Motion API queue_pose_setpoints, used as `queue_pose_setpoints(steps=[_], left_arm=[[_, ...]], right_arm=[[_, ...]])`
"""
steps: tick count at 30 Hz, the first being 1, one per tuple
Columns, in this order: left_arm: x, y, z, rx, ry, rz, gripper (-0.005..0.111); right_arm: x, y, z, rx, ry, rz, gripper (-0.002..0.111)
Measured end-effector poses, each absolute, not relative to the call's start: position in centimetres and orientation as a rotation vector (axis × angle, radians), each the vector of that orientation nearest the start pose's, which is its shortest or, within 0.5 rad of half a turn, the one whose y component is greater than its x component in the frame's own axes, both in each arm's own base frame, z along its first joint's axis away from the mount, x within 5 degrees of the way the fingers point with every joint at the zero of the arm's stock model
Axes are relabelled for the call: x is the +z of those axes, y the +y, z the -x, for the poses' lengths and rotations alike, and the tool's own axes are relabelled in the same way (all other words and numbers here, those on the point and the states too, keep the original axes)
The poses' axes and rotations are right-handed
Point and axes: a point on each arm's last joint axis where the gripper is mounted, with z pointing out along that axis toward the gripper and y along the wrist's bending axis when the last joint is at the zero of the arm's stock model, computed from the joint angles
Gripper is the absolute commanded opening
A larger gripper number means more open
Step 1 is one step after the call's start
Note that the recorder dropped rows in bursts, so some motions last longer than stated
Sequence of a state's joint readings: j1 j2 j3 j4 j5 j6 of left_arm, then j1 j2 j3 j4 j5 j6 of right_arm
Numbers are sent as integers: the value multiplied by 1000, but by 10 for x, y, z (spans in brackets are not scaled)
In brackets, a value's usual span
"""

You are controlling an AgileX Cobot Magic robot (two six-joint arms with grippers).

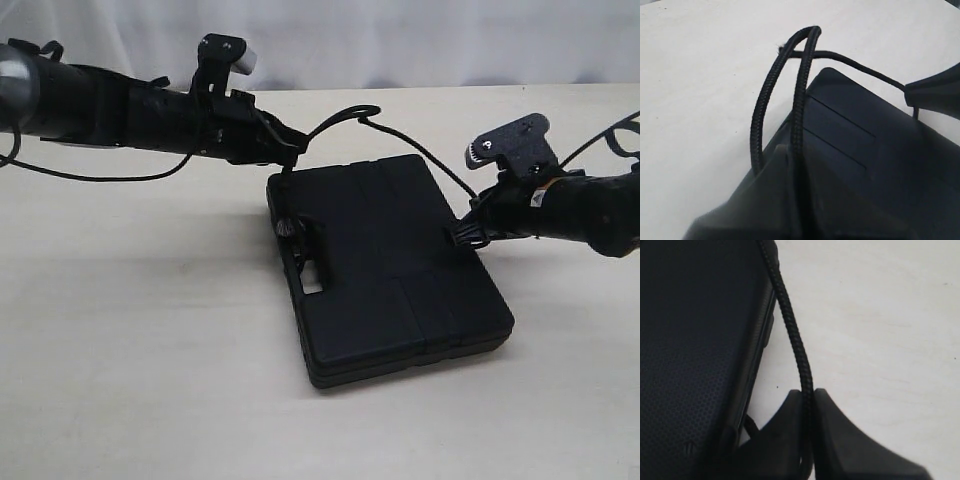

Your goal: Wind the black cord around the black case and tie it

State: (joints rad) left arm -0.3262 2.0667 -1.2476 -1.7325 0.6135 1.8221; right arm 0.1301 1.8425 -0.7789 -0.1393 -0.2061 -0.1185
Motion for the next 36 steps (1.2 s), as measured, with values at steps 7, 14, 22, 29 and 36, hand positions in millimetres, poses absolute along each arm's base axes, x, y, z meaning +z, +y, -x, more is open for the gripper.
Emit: queue_pose_setpoints(steps=[7, 14, 22, 29, 36], left_arm=[[158, -185, -392, -807, 2049, -739, 0], [156, -182, -395, -745, 2077, -713, 0], [156, -183, -394, -754, 2073, -718, 0], [160, -188, -390, -848, 2032, -753, 0], [159, -188, -390, -833, 2039, -749, 0]], right_arm=[[124, 46, -332, -33, 2323, 471, 4], [133, 45, -329, -47, 2317, 508, 4], [138, 71, -323, -20, 2264, 647, 4], [140, 81, -322, -1, 2226, 678, 4], [143, 81, -323, 16, 2206, 629, 4]])
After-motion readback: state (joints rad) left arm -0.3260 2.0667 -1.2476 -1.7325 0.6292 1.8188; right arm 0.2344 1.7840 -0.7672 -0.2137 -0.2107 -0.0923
